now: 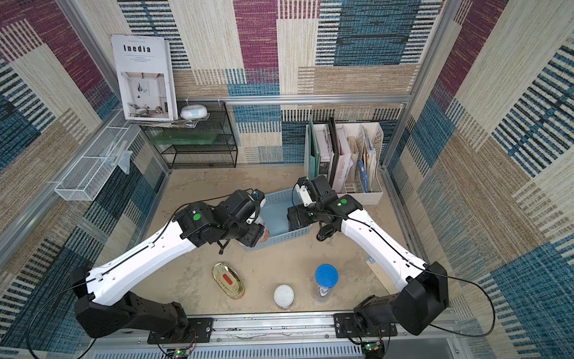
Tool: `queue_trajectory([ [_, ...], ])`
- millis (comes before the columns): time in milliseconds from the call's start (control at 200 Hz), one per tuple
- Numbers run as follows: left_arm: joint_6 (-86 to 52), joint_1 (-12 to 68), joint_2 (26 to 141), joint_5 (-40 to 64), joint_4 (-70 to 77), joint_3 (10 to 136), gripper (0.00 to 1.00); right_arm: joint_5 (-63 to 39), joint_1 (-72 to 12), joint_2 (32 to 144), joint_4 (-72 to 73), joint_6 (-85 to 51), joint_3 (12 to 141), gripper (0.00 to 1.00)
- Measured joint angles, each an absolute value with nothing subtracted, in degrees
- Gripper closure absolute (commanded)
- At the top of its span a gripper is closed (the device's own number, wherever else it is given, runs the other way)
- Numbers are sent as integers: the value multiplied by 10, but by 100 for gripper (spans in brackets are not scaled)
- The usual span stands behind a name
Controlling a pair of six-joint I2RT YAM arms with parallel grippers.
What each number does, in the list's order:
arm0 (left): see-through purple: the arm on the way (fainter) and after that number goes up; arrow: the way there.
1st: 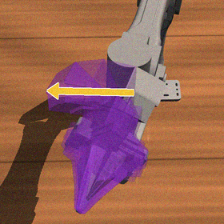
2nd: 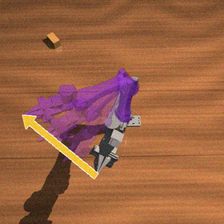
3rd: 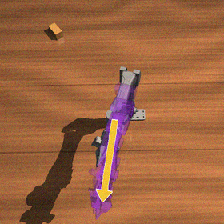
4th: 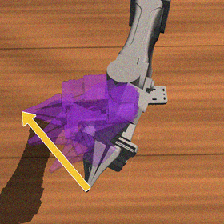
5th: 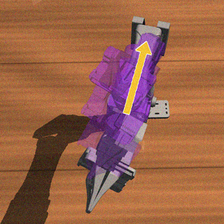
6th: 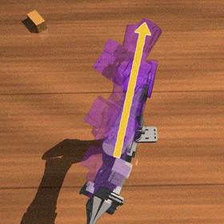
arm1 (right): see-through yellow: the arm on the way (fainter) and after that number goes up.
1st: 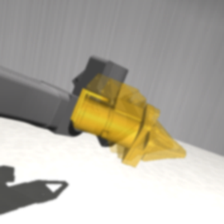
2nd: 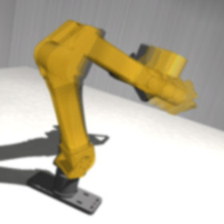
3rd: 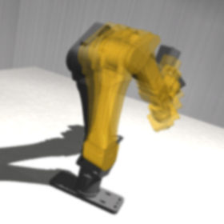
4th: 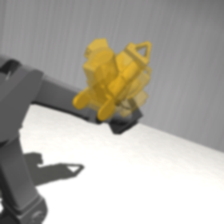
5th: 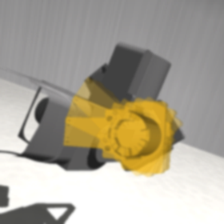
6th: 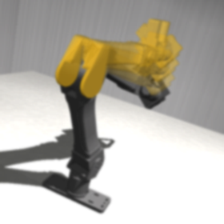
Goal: Put the canned food in the basket
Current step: Place the canned food in the basket.
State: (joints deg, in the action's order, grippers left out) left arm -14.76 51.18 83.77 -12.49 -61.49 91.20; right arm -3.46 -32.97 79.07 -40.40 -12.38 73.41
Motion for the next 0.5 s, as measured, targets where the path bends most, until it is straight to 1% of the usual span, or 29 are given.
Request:
queue_trajectory([
  [215, -122, 469, 902, -107, -602, 936, 64, -32, -330, 793, -404, -124, 734, 1],
  [496, -113, 421, 929, -106, -552, 881, 65, -37, -330, 794, -395, -117, 722, 1],
])
